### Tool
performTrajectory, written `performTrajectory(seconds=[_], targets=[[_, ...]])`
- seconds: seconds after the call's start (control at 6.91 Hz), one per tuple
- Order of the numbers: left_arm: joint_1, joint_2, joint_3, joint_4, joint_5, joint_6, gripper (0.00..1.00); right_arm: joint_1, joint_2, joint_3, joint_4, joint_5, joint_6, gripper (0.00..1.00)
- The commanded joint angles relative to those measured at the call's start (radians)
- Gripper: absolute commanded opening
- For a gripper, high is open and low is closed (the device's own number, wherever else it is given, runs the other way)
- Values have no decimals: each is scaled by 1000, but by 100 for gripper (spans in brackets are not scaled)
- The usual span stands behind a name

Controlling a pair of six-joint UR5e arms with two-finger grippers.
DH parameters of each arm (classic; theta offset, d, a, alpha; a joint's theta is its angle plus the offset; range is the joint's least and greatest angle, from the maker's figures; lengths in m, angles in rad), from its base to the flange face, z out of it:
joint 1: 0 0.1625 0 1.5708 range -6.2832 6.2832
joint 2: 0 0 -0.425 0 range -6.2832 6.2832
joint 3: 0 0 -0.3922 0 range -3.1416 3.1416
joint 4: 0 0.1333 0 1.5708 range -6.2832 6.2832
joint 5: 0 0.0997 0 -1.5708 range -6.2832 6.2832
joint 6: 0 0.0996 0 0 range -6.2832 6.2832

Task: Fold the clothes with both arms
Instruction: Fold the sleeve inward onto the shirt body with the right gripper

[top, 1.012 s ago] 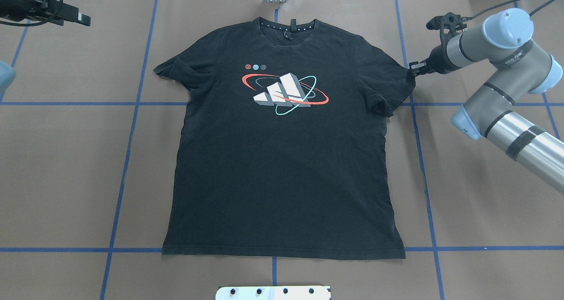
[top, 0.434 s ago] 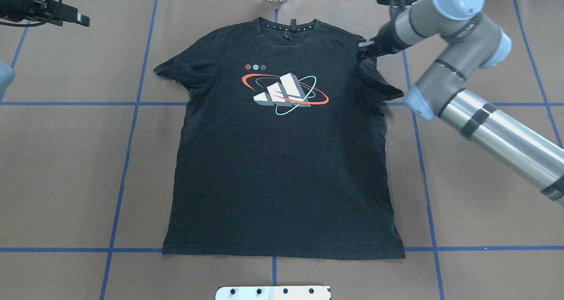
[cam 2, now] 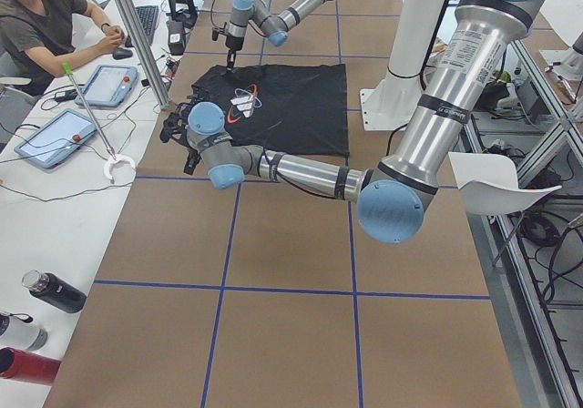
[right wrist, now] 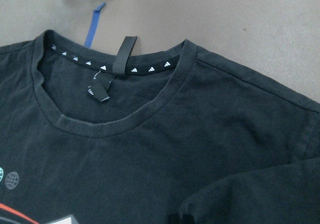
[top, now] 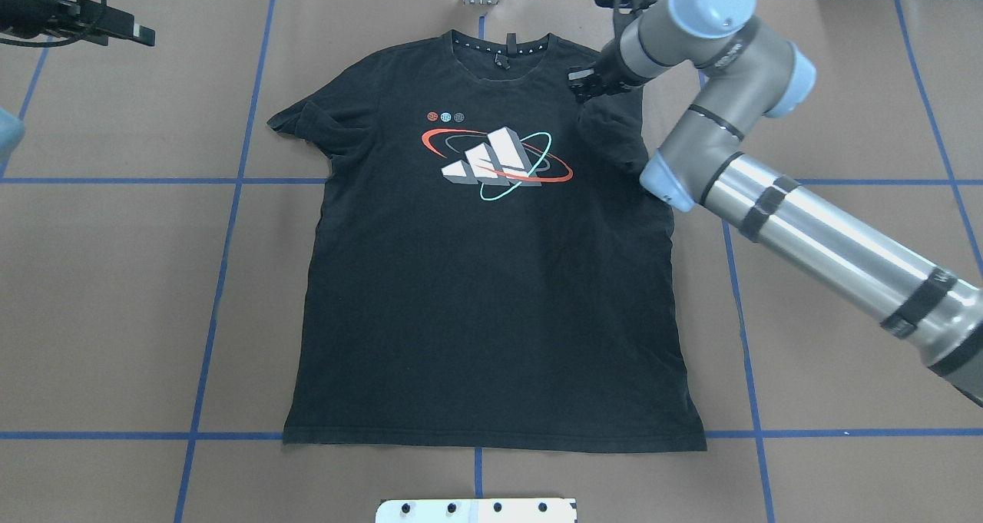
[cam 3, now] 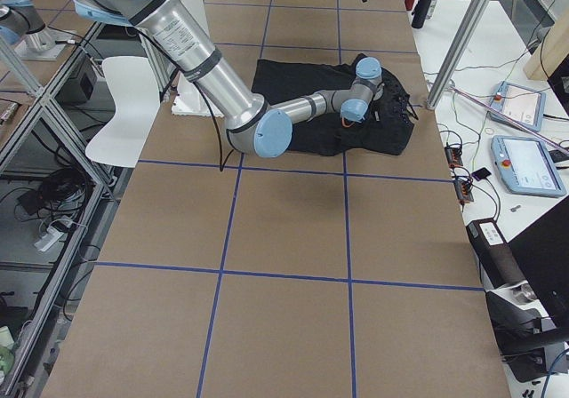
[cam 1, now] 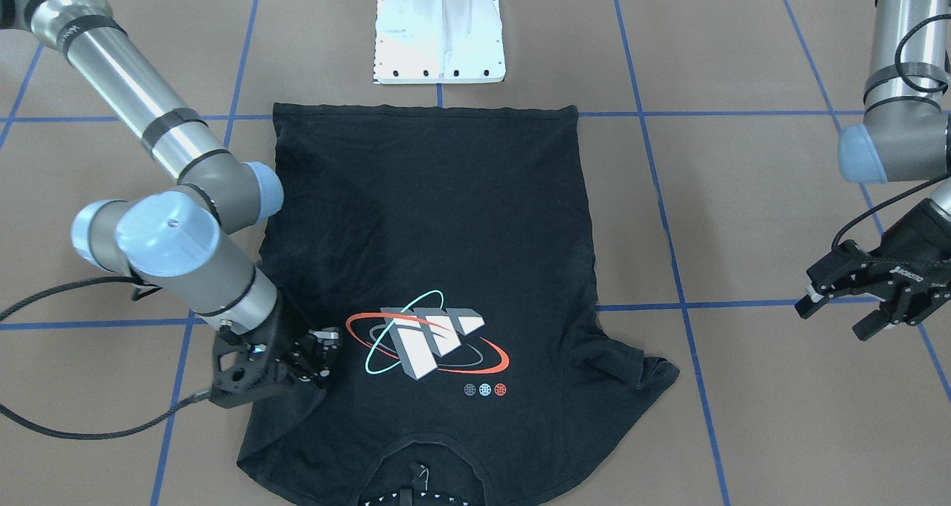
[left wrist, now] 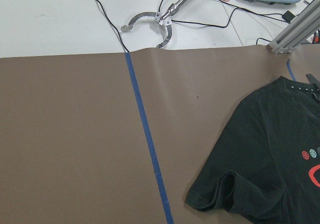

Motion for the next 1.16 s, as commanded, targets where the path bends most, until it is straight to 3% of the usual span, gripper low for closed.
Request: performTrajectory(seconds=[0.0, 0.43, 0.58, 0.72, 1.01], targets=[[0, 0, -3, -1, -2, 0, 100, -26, 47, -61, -3, -89, 2, 0], [0, 0, -5, -1, -2, -2, 100, -38, 78, -75, -3, -104, 4, 0], [1, -1, -5, -1, -2, -9, 100, -40, 78, -75, -2, -103, 6, 7], [3, -5, -5, -1, -2, -14, 100, -42, 75, -70, 3, -101, 9, 99], [27, -30, 5, -1, 14, -43, 100, -39, 73, -35, 3, -86, 69, 100]])
